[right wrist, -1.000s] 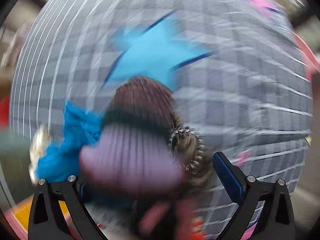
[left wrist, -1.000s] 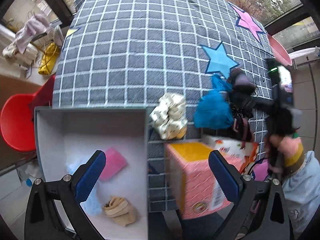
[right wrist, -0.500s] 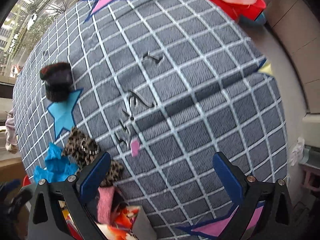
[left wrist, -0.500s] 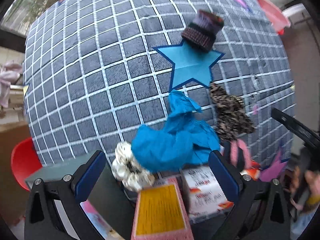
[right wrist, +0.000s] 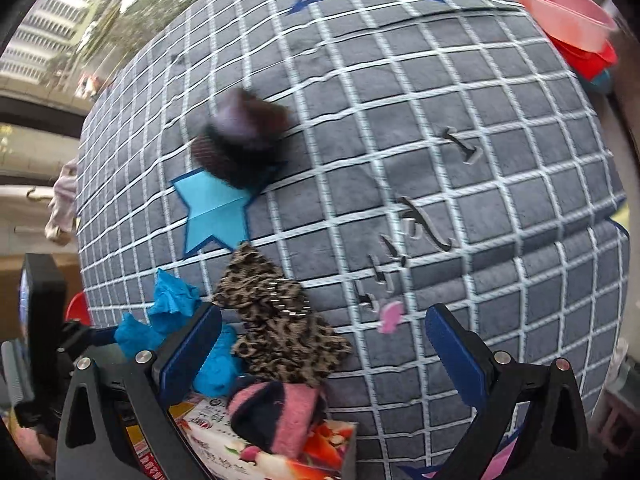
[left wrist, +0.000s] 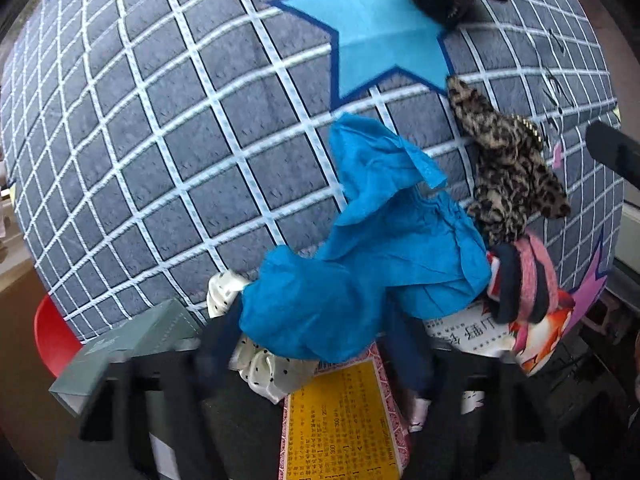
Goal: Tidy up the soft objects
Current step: 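Move both tools back toward the soft items on the tablecloth, then grasp the blue cloth with the left tool while the right tool grasps the leopard scrunchie, then carry the blue cloth and leopard scrunchie with both tools over the white box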
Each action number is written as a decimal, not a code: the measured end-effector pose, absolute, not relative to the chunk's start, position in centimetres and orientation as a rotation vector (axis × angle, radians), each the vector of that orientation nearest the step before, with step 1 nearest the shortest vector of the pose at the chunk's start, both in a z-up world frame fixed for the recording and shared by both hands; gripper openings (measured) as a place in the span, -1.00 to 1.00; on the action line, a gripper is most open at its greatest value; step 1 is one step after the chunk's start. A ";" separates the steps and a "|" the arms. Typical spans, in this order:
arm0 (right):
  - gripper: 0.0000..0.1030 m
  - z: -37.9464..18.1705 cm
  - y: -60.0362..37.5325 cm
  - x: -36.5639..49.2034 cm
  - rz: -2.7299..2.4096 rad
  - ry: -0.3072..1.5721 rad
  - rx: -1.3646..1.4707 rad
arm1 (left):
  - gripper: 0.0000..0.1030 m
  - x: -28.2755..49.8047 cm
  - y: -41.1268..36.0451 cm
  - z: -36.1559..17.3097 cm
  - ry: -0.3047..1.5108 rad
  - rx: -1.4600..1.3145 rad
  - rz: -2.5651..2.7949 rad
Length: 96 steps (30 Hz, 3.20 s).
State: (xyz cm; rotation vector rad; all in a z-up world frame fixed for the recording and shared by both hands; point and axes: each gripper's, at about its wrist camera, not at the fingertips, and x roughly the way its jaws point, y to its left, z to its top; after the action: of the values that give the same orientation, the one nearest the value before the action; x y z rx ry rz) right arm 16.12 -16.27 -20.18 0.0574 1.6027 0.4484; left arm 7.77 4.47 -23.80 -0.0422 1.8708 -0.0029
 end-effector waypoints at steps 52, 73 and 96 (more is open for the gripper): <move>0.78 -26.2 -5.8 13.3 0.522 1.527 -0.467 | -0.28 2.0 3.2 -9.9 1.467 -0.242 0.091; -0.34 -16.9 -19.8 11.8 0.404 1.550 0.127 | -0.29 0.3 -3.9 -9.8 1.458 -0.111 -0.186; -0.33 -15.1 -17.3 -8.0 0.371 1.640 0.126 | -0.28 -12.5 0.9 -7.8 1.343 -0.079 -0.288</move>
State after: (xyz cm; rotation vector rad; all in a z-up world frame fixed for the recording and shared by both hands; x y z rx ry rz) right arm -8.01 -17.30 -15.08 0.1260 1.6401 0.3714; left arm -12.54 0.92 -7.80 -0.0786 1.3429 -0.2881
